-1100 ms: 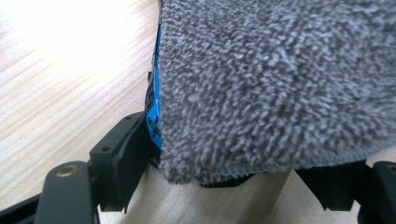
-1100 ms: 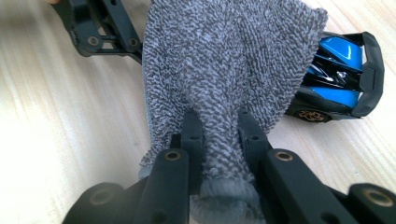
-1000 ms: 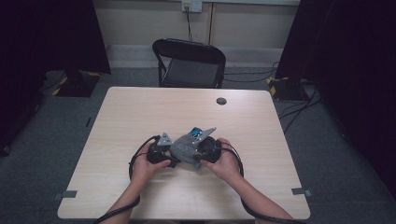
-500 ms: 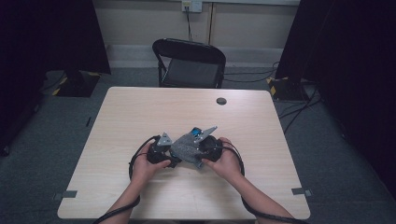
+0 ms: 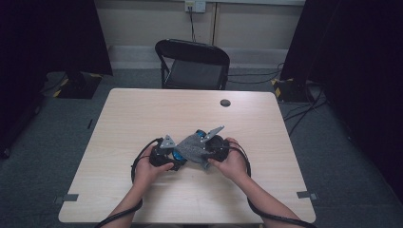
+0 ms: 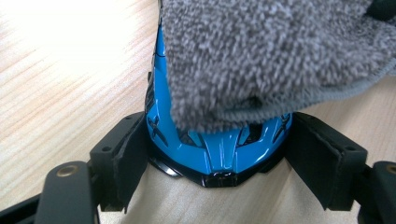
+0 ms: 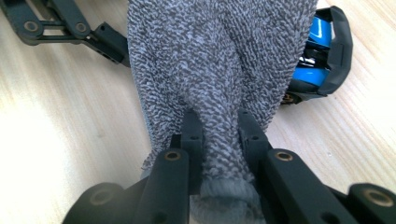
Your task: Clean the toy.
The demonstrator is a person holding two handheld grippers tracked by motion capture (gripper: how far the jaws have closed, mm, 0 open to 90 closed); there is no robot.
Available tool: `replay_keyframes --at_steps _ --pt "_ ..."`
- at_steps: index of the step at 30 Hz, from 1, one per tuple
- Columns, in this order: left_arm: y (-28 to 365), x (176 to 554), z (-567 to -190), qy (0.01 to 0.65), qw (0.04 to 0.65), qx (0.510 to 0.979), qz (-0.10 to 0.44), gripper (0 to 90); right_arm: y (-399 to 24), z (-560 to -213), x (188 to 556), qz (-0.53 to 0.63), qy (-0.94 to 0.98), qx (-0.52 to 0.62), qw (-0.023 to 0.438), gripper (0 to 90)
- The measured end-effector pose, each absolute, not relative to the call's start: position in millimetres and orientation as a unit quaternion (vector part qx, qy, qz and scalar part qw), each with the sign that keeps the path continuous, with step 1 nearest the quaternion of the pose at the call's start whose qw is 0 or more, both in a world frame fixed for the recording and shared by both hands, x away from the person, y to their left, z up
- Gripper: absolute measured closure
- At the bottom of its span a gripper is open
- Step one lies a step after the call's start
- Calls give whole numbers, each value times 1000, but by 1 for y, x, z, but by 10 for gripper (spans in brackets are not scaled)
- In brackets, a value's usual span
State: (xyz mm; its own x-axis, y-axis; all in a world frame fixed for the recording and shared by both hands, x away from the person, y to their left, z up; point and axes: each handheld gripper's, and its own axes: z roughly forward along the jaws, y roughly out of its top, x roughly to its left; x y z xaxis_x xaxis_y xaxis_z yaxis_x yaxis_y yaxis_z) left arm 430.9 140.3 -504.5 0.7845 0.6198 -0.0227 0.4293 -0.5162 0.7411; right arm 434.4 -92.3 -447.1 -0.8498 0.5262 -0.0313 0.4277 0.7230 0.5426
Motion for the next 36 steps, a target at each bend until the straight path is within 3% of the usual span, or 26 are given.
replay_keyframes --at_steps 36 --pt "140 431 -505 305 387 862 123 229 -111 -439 471 237 909 325 111 769"
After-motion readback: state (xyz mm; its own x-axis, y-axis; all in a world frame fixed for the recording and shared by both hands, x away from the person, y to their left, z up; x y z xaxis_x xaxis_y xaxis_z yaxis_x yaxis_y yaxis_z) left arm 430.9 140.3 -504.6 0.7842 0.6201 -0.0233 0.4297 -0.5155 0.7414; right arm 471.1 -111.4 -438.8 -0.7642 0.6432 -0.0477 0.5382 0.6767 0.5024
